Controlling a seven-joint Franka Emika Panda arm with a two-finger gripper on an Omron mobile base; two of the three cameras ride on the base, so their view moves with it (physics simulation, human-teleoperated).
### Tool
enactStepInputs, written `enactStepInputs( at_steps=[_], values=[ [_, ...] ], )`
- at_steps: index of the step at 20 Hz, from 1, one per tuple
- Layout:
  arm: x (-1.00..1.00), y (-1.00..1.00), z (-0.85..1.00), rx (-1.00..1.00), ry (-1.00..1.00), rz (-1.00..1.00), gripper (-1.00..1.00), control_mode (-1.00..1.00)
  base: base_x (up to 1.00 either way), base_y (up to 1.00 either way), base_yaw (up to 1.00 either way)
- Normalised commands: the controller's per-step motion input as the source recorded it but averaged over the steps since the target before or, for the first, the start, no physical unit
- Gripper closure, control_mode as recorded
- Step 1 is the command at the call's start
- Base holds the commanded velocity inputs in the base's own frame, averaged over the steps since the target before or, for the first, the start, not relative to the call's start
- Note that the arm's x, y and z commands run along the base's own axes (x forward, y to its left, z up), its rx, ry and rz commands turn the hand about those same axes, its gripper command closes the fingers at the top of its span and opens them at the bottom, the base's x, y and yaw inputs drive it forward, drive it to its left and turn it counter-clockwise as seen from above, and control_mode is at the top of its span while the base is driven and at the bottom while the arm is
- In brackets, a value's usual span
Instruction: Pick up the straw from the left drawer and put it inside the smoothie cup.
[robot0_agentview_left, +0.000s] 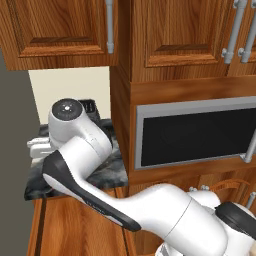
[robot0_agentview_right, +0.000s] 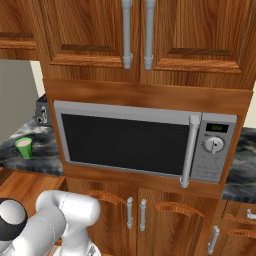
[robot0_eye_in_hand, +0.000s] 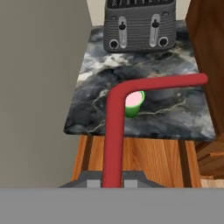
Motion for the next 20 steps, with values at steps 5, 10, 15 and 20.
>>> enactStepInputs(
  at_steps=[5,10,15,20],
  values=[
    [0.04,0.0,0.0,0.0,0.0,0.04,1.0,-1.0,0.0,0.0,0.0],
    [0.17,0.0,0.0,0.0,0.01,0.0,1.0,-1.0,0.0,0.0,0.0],
    [0.28,0.0,0.0,0.0,0.07,0.0,1.0,-1.0,0.0,0.0,0.0],
    [0.21,0.0,0.0,0.0,0.05,0.01,1.0,-1.0,0.0,0.0,0.0]
  ],
)
